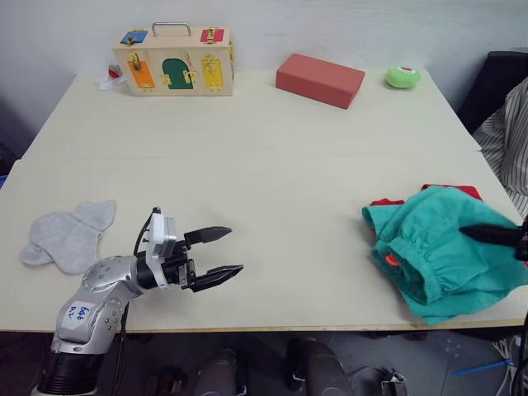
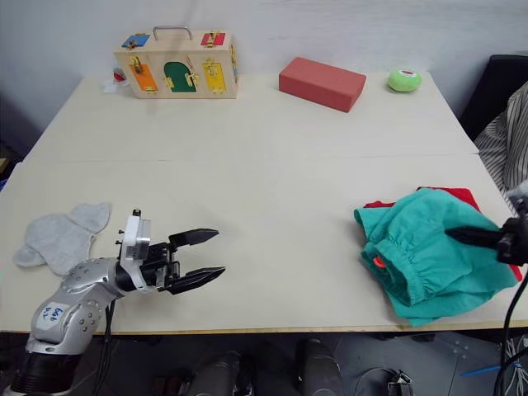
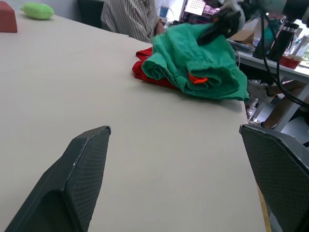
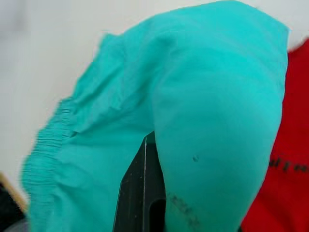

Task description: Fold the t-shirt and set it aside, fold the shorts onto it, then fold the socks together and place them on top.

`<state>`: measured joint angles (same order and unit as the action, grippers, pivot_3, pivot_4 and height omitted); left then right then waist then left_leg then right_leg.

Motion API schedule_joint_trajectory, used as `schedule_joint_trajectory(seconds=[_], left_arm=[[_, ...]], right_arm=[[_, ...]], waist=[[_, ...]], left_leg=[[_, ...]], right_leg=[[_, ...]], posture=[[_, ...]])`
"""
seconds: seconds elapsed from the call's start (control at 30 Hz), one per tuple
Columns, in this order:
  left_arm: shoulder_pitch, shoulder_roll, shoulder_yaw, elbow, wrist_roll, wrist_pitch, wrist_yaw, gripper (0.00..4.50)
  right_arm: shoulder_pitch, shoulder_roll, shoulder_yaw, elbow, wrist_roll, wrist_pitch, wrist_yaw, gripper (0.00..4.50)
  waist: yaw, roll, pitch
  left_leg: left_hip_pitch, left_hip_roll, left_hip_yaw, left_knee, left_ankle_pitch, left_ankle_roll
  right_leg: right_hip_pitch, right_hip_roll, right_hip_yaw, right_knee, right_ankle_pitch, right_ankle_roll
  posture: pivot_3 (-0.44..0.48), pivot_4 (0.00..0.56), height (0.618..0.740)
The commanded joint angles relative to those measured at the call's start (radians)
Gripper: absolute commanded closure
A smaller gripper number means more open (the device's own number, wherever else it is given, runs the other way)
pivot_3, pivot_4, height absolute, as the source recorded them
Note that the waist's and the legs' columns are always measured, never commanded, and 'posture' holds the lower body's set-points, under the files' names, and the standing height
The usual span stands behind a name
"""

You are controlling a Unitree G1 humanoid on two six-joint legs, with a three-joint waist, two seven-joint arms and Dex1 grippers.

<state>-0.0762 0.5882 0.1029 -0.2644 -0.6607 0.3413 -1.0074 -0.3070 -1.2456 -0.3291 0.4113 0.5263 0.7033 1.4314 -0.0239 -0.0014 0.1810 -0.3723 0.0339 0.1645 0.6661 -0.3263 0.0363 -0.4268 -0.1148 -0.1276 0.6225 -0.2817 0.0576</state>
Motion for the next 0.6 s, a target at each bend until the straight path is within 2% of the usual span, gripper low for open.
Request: schedule_joint_trajectory(seconds=[0.03, 0.2, 0.27, 0.43, 0.6], left_arm=[[0.008, 0.004, 0.024, -0.007, 0.000, -0.026, -0.017, 0.02], [0.009, 0.000, 0.028, 0.011, 0.004, -0.043, -0.027, 0.02], [0.006, -0.004, 0.029, 0.021, 0.006, -0.051, -0.030, 0.02], [0.000, -0.004, 0.030, 0.044, 0.010, -0.066, -0.039, 0.02], [-0.002, -0.002, 0.030, 0.059, 0.016, -0.075, -0.048, 0.02]], right_arm=[[-0.015, -0.062, -0.065, -0.036, 0.019, 0.013, 0.016, 4.50], [-0.099, -0.092, -0.050, 0.062, -0.021, -0.050, 0.009, 4.50], [-0.126, -0.091, -0.018, 0.152, -0.065, -0.101, -0.004, 4.50], [-0.132, -0.052, 0.078, 0.383, -0.203, -0.280, -0.028, 4.50], [-0.177, 0.018, 0.124, 0.510, -0.264, -0.386, -0.062, 4.50]], waist=[[0.000, 0.000, 0.000], [0.003, 0.000, 0.000], [0.003, 0.000, 0.000], [0.006, 0.000, 0.000], [-0.004, 0.000, 0.000]], left_leg=[[0.000, 0.000, 0.000, 0.000, -0.001, 0.000], [0.000, -0.001, 0.000, 0.000, -0.001, 0.000], [0.000, -0.001, 0.000, 0.000, -0.001, 0.000], [-0.001, -0.001, 0.001, 0.000, -0.001, 0.001], [0.000, -0.001, 0.002, 0.000, 0.000, 0.000]], right_leg=[[0.000, 0.000, 0.000, 0.000, 0.000, 0.000], [0.000, -0.001, 0.000, 0.000, 0.000, 0.000], [-0.001, -0.001, 0.000, 0.000, 0.000, 0.000], [0.000, -0.001, 0.000, -0.001, 0.000, 0.000], [0.000, 0.000, 0.001, 0.001, 0.000, 0.000]], posture=[[0.000, 0.150, 0.740], [0.000, 0.150, 0.740], [0.000, 0.150, 0.740], [0.000, 0.150, 0.740], [0.000, 0.150, 0.740]])
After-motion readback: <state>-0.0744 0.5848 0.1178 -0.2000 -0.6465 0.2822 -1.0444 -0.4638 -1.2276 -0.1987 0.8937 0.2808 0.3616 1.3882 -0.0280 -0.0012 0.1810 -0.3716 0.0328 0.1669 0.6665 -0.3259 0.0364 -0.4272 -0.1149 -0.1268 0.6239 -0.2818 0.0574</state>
